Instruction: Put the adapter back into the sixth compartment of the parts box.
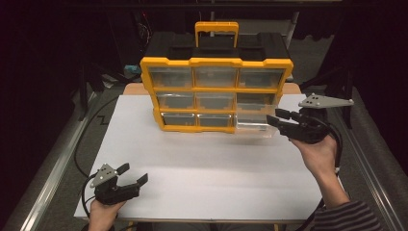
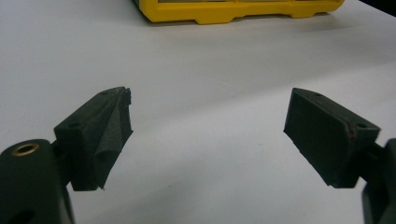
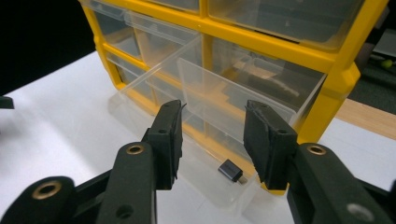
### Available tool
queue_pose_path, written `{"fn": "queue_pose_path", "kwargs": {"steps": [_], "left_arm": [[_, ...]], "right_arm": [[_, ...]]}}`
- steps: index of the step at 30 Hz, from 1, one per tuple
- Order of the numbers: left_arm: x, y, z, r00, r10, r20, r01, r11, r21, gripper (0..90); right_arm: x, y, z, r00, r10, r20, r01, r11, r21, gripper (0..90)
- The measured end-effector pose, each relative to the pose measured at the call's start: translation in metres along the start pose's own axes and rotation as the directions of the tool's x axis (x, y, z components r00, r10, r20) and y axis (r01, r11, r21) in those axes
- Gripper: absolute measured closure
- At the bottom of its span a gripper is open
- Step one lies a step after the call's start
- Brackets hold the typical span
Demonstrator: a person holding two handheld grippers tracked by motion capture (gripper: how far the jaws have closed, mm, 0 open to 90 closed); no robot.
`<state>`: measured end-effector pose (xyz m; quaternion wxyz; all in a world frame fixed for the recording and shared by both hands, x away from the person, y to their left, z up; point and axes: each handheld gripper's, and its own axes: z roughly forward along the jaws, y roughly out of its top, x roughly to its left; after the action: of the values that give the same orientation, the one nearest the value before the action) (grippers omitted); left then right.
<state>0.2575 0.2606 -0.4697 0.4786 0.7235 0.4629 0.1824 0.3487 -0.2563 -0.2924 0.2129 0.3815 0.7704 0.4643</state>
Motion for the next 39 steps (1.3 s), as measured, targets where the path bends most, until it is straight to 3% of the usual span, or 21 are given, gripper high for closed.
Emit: {"fn": "queue_pose_path", "kwargs": {"steps": [16, 32, 39], "left_arm": [[0.0, 0.0, 0.0, 1.0, -0.002, -0.003, 0.002, 1.0, -0.002, 15.9], [0.0, 0.0, -0.001, 1.0, -0.002, -0.004, 0.002, 1.0, -0.004, 15.8], [0.0, 0.0, -0.001, 1.0, 0.001, -0.006, -0.001, 1.0, -0.008, 15.8]], "right_arm": [[0.019, -0.043, -0.025, 0.9995, -0.028, -0.018, 0.027, 0.997, -0.069, 48.9], [0.017, -0.091, -0.017, 0.9999, 0.008, -0.015, -0.009, 0.997, -0.075, 41.2], [0.013, -0.11, -0.014, 0.9999, 0.012, 0.011, -0.011, 0.996, -0.084, 37.0]]}}
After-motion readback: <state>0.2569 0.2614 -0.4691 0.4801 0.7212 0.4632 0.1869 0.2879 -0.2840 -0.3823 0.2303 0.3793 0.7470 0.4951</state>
